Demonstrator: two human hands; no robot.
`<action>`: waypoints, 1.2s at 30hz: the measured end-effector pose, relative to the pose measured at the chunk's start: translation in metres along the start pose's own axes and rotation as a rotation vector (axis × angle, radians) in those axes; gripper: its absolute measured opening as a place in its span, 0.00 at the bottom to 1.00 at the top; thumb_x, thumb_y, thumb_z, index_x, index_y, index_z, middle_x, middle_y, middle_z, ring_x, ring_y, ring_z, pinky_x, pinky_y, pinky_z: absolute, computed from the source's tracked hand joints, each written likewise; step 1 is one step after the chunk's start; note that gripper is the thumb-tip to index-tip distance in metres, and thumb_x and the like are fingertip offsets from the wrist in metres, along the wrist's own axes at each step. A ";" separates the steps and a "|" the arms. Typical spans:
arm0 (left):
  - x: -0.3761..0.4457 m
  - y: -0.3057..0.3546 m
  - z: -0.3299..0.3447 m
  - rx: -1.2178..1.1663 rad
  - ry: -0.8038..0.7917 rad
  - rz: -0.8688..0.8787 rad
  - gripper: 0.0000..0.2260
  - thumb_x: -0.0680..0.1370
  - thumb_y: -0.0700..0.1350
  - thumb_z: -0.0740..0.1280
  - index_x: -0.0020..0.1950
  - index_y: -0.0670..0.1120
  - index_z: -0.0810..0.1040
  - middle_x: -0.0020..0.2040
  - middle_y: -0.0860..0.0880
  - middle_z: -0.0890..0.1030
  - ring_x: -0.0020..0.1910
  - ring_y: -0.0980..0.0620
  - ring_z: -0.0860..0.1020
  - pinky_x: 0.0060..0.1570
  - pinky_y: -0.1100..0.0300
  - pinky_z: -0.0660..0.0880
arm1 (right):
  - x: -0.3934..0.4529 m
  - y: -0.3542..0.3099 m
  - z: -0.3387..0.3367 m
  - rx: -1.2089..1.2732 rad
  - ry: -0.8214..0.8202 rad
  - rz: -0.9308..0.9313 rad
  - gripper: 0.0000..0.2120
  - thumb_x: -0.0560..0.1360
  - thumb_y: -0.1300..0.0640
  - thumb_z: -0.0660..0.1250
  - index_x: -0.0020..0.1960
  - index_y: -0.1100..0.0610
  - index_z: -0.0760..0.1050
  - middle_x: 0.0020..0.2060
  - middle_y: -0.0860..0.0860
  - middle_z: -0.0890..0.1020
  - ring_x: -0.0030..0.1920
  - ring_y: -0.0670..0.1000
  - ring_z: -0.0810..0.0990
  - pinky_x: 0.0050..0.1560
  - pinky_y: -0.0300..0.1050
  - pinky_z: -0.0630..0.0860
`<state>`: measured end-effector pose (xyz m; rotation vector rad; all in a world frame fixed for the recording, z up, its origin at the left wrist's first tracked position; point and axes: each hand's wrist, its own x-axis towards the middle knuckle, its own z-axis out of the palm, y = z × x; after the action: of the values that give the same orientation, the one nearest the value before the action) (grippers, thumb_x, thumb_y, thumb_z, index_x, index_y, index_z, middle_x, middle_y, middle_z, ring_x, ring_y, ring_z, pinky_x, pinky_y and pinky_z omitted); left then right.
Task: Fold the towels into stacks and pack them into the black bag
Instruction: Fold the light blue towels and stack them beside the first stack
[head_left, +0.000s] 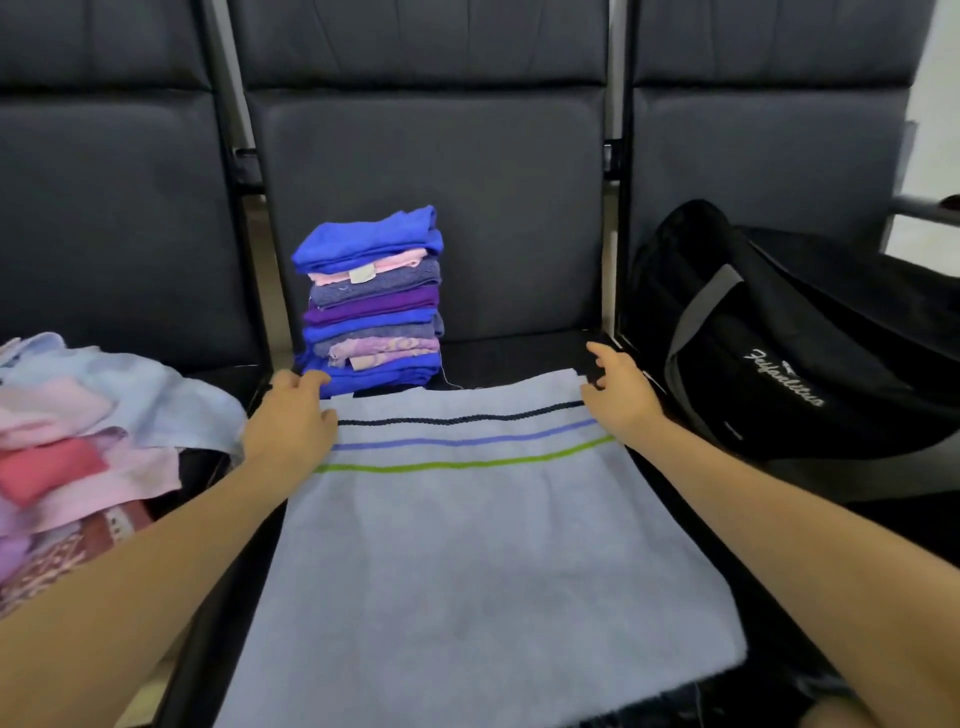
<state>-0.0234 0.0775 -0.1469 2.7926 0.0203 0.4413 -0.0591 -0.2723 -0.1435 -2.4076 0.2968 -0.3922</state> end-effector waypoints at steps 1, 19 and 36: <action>-0.005 0.003 -0.001 -0.006 0.014 0.017 0.18 0.78 0.44 0.64 0.68 0.47 0.70 0.65 0.42 0.68 0.59 0.40 0.73 0.54 0.48 0.72 | -0.004 0.003 -0.003 -0.001 0.024 0.012 0.26 0.78 0.61 0.63 0.75 0.54 0.61 0.68 0.55 0.69 0.58 0.55 0.76 0.55 0.45 0.73; -0.189 0.064 -0.018 -0.163 -0.539 0.656 0.32 0.68 0.67 0.44 0.64 0.57 0.72 0.56 0.57 0.72 0.59 0.56 0.70 0.59 0.64 0.66 | -0.132 0.012 -0.076 0.096 -0.579 0.344 0.09 0.72 0.53 0.73 0.43 0.59 0.78 0.35 0.51 0.80 0.36 0.51 0.78 0.40 0.42 0.75; -0.204 0.062 -0.028 -0.042 -0.418 0.711 0.37 0.69 0.66 0.38 0.68 0.54 0.70 0.61 0.53 0.73 0.60 0.53 0.70 0.59 0.59 0.68 | -0.173 0.025 -0.111 -0.313 -0.555 0.106 0.20 0.72 0.52 0.71 0.29 0.55 0.64 0.25 0.50 0.67 0.28 0.50 0.67 0.31 0.40 0.66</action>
<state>-0.2284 0.0142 -0.1634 2.7136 -1.0730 -0.0084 -0.2616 -0.3028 -0.1137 -2.6675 0.2435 0.3998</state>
